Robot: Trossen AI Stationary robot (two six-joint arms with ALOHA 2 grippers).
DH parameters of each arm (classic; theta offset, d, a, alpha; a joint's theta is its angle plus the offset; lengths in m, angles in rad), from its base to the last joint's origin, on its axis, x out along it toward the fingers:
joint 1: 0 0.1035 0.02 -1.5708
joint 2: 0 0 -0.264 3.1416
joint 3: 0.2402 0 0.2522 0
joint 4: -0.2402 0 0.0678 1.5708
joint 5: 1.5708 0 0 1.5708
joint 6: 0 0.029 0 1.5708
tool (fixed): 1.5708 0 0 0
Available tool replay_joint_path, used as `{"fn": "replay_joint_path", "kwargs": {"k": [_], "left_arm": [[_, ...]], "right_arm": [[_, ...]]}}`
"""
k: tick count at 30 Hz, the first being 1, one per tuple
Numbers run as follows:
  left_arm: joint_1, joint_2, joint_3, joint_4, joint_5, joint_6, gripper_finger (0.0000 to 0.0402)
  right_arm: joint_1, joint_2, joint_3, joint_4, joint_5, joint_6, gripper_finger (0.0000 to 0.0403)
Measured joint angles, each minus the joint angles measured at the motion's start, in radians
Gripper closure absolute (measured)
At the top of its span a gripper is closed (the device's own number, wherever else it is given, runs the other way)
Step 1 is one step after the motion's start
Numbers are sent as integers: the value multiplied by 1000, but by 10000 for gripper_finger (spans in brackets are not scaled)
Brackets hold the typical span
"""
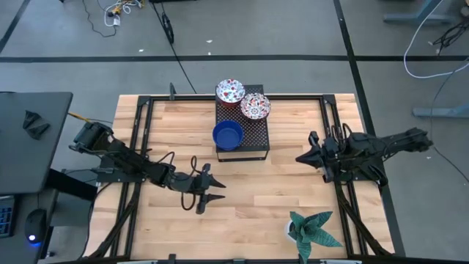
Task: Pick & Place Mini bowls
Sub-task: Return to Home Position
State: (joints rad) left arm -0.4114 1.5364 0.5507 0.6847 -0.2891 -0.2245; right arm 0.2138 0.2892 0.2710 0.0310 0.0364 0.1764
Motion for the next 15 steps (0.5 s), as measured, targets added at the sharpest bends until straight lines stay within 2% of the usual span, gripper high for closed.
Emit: {"fn": "replay_joint_path", "kwargs": {"k": [7, 15], "left_arm": [[15, 0, 0, 1, -6, 0, 220], [23, 0, 0, 7, -6, 0, 220]], "right_arm": [[-32, -67, -114, 73, -39, -54, 401], [-84, -217, -240, 75, -52, -42, 401]]}}
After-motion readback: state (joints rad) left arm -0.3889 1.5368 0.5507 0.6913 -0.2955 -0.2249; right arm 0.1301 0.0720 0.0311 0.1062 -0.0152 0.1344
